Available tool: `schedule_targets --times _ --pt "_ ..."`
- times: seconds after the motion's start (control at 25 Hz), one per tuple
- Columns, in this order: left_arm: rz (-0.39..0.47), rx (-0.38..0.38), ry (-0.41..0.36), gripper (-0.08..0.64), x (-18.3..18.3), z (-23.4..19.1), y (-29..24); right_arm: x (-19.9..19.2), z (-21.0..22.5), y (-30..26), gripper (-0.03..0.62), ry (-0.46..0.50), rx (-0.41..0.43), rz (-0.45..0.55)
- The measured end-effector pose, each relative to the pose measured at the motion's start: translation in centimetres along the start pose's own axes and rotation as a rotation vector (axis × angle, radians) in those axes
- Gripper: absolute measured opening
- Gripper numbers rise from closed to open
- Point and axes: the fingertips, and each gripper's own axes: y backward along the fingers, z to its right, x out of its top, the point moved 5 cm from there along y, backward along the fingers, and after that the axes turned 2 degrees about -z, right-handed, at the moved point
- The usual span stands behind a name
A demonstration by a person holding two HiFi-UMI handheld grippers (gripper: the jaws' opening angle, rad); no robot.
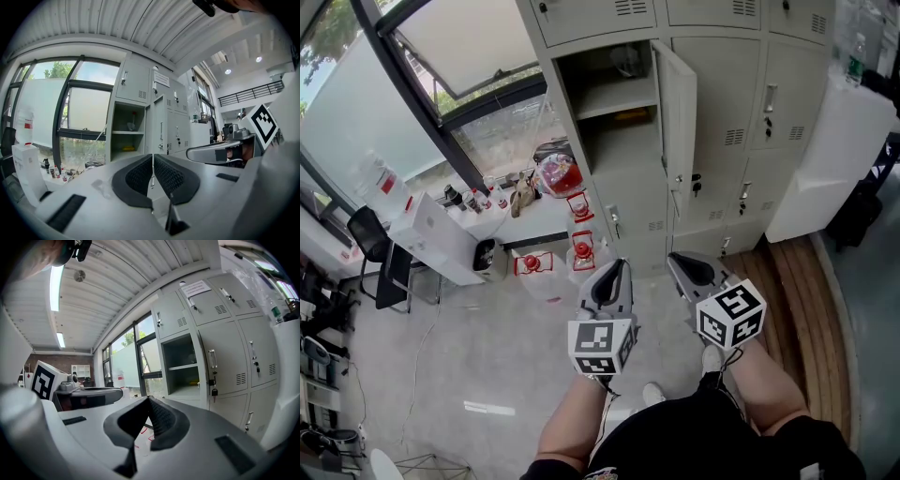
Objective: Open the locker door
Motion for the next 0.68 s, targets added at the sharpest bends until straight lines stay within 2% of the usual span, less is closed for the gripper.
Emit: schedule_targets --times 0.68 --pt "-0.005 0.011 0.01 0.025 -0.65 -0.43 -0.13 -0.25 0.31 -0.58 0.054 0.007 0.008 -0.019"
